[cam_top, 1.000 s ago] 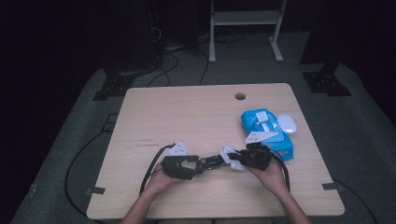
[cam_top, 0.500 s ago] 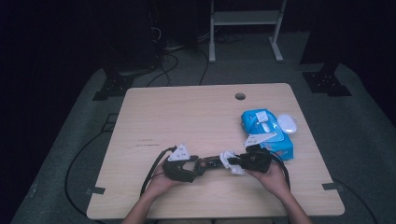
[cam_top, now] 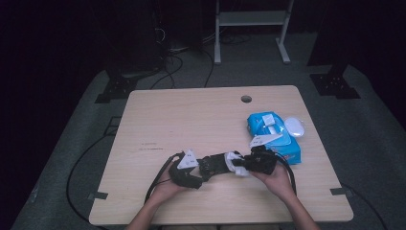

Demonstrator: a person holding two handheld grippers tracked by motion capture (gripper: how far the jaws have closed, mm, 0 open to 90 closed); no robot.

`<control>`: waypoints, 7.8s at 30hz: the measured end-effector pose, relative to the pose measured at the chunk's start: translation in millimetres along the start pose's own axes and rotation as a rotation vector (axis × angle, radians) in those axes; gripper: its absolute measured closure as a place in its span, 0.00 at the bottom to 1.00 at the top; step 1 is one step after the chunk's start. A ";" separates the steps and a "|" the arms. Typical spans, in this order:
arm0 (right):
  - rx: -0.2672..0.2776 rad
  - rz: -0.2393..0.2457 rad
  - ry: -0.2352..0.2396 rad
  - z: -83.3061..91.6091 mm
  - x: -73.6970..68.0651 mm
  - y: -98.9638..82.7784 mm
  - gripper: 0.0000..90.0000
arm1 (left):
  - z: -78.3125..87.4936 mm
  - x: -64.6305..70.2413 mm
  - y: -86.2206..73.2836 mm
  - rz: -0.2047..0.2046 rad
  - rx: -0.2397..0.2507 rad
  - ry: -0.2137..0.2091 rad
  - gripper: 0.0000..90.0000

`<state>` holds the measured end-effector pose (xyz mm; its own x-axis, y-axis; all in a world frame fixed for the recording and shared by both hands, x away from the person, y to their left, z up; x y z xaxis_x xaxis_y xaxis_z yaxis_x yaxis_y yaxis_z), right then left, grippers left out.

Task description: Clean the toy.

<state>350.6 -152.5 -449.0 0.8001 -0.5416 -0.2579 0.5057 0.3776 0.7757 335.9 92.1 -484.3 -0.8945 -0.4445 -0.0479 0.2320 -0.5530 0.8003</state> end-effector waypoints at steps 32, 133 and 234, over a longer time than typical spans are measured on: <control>-0.029 0.050 -0.068 -28.1 12.2 -11.6 0.90 | -12.6 -10.6 -2.7 0.058 0.020 -0.012 0.15; 0.021 0.099 -0.012 -49.6 -38.9 7.0 0.94 | -18.1 20.6 4.8 -0.084 -0.056 -0.017 0.27; -0.066 -0.021 -0.091 -15.6 14.8 -19.8 0.93 | -7.9 6.1 -2.6 -0.101 -0.071 -0.023 0.27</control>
<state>357.5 -156.2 -477.1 0.7580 -0.6148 -0.2176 0.5442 0.4124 0.7306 332.9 85.3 -491.4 -0.9230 -0.3683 -0.1116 0.1660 -0.6427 0.7479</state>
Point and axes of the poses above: each handheld gripper's, and its own axes: z roughly backward along the jaws, y roughly out of its top, x roughly to its right, the point moved 3 cm from there along -z, roughly forward along the jaws
